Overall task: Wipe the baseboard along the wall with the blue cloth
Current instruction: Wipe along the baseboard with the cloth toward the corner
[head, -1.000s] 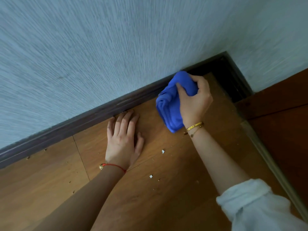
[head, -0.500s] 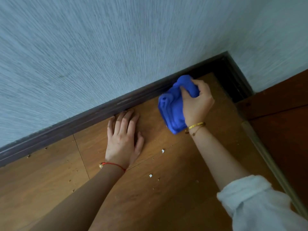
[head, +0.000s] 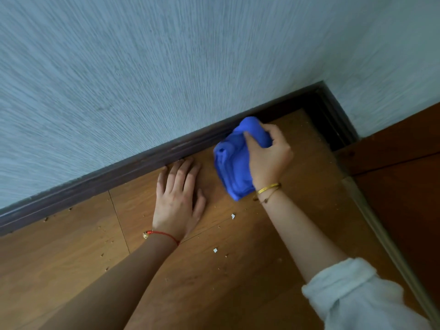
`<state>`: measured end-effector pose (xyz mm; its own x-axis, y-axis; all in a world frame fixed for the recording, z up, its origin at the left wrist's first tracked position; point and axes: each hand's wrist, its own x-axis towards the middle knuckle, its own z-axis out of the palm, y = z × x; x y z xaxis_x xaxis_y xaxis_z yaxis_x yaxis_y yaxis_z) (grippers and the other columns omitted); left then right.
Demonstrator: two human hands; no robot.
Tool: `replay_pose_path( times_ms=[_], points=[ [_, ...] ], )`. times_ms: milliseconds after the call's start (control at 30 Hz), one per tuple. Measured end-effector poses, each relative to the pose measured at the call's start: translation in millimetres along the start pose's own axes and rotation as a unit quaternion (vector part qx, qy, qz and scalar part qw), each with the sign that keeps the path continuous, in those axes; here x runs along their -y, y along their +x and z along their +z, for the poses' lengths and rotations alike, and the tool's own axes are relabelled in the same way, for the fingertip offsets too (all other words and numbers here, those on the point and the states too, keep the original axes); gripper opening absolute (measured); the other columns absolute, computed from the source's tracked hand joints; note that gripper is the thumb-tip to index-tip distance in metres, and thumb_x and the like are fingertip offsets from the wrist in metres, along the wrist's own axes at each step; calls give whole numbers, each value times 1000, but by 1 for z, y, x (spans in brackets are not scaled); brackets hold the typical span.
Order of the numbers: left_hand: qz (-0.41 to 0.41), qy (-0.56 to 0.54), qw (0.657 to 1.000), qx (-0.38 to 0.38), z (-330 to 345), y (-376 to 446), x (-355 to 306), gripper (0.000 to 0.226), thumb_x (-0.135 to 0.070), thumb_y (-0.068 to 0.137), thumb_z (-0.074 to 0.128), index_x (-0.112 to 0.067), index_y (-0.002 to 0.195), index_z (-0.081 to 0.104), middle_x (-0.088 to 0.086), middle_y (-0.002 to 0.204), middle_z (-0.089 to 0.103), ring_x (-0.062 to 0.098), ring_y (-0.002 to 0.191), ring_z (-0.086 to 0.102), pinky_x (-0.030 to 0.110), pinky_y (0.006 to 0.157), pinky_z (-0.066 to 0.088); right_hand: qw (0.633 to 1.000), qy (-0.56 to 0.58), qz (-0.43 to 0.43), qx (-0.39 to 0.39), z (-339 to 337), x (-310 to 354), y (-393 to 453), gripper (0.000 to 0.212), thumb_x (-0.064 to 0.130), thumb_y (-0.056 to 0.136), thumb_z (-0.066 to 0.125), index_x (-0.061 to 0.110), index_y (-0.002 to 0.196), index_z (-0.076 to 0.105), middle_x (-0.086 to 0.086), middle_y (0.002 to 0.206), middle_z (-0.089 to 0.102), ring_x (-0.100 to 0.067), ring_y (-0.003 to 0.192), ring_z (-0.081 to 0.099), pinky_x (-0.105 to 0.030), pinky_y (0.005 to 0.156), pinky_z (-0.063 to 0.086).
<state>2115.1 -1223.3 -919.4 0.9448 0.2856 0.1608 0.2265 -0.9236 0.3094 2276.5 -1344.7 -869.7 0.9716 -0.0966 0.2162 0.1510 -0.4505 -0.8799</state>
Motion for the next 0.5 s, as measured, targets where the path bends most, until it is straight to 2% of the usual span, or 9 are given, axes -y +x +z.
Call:
replay_pose_path(
  times_ms=[67, 167, 267, 367, 433, 500],
  points=[
    [-3, 3, 1000, 4, -3, -3, 1, 56, -34, 98, 44, -8, 147, 50, 13, 152, 48, 31, 143, 41, 52, 125, 20, 999, 13, 32, -25, -5, -1, 15, 15, 7, 78, 76, 10, 91, 72, 1, 87, 71, -7, 80, 63, -23, 75, 52],
    [8, 4, 1000, 14, -12, -13, 8, 58, -38, 100, 42, -8, 149, 48, 13, 152, 48, 31, 143, 42, 54, 124, 23, 1000, -1, 15, -16, 1, 6, 3, 15, 11, 77, 77, 11, 91, 70, 0, 89, 70, -11, 82, 63, -26, 76, 52],
    [22, 16, 999, 17, -21, -24, 20, 58, -37, 99, 42, -8, 147, 50, 13, 151, 49, 31, 140, 44, 54, 122, 25, 998, -11, -48, 30, 15, 16, -34, 15, 7, 74, 79, 11, 85, 70, 0, 84, 66, -9, 79, 59, -15, 74, 45],
    [-3, 27, 999, 16, -27, -39, 30, 57, -36, 98, 43, -8, 146, 52, 13, 149, 51, 33, 138, 47, 54, 121, 28, 994, -12, -84, 65, 18, 15, -42, 15, 1, 74, 79, 10, 83, 70, 1, 82, 64, -2, 77, 55, -6, 71, 40],
    [-17, 31, 999, 16, -30, -50, 38, 57, -36, 98, 43, -8, 147, 51, 13, 150, 50, 33, 140, 46, 55, 121, 27, 995, -17, -79, 51, 14, 11, -32, 16, 0, 74, 78, 10, 84, 71, 4, 83, 64, -2, 78, 54, -5, 72, 40],
    [-26, 30, 999, 11, -33, -59, 46, 57, -36, 99, 44, -8, 148, 50, 13, 152, 49, 32, 142, 43, 55, 121, 27, 999, -13, -46, 4, 11, 9, -20, 17, 3, 75, 78, 11, 89, 70, 6, 87, 63, -1, 81, 55, -8, 76, 43]
  ],
)
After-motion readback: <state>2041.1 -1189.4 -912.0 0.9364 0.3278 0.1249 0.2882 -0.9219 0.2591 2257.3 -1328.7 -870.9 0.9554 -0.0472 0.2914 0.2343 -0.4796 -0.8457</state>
